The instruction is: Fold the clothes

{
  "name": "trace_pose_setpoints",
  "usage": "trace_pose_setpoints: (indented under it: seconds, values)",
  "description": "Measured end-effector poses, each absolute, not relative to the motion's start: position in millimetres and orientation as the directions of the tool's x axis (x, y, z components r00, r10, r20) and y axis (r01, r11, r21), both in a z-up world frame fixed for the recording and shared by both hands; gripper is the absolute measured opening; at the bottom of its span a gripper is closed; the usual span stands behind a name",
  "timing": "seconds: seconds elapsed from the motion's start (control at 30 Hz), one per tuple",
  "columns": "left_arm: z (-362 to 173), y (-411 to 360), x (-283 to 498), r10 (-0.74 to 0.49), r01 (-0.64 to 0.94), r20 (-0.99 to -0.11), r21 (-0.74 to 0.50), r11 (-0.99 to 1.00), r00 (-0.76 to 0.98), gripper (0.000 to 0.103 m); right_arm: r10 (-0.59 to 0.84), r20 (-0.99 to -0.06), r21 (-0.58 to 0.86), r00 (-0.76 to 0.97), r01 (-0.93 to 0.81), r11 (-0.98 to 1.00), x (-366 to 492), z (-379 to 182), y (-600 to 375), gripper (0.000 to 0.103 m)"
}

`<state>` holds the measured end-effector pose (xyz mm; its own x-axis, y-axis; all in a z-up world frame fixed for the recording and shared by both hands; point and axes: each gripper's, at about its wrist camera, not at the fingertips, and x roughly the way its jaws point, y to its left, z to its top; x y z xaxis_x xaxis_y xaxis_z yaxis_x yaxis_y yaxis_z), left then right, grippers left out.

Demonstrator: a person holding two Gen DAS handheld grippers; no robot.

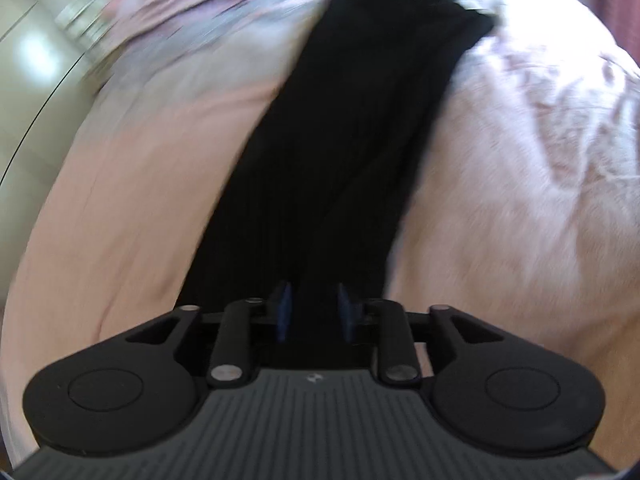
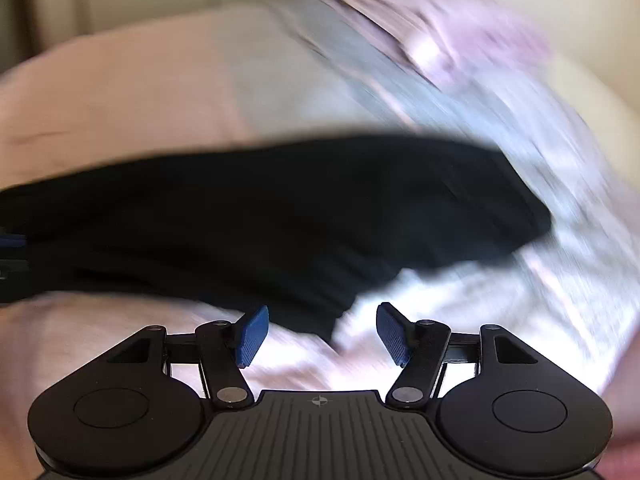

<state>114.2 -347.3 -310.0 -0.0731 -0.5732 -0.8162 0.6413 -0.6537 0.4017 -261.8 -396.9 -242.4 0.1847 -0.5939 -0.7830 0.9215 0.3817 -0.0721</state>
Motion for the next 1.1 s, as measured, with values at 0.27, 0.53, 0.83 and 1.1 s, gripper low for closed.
trace_pose_setpoints:
  seconds: [0.27, 0.53, 0.83, 1.1]
  values:
    - [-333, -382, 274, -0.514, 0.758, -0.809, 0.519, -0.395, 0.286, 0.030, -0.397, -0.772, -0.055, 0.497, 0.569, 0.820, -139, -265, -466, 0.063]
    - [-374, -401, 323, -0.454, 0.697, -0.846, 0.505, -0.509, 0.281, 0.018, -0.269, -0.855, -0.174, 0.444, 0.242, 0.954, -64, -330, -548, 0.063]
    - [-357, -334, 284, -0.518, 0.660, -0.785, 0.591, -0.463, 0.339, 0.002, -0.040, -0.797, -0.009, 0.603, 0.055, 0.998, 27, -319, -522, 0.063]
    - [-342, -306, 263, -0.563, 0.664, -0.750, 0.620, -0.418, 0.347, 0.002, 0.046, -0.743, -0.064, 0.667, -0.139, 0.988, 158, -342, -478, 0.063]
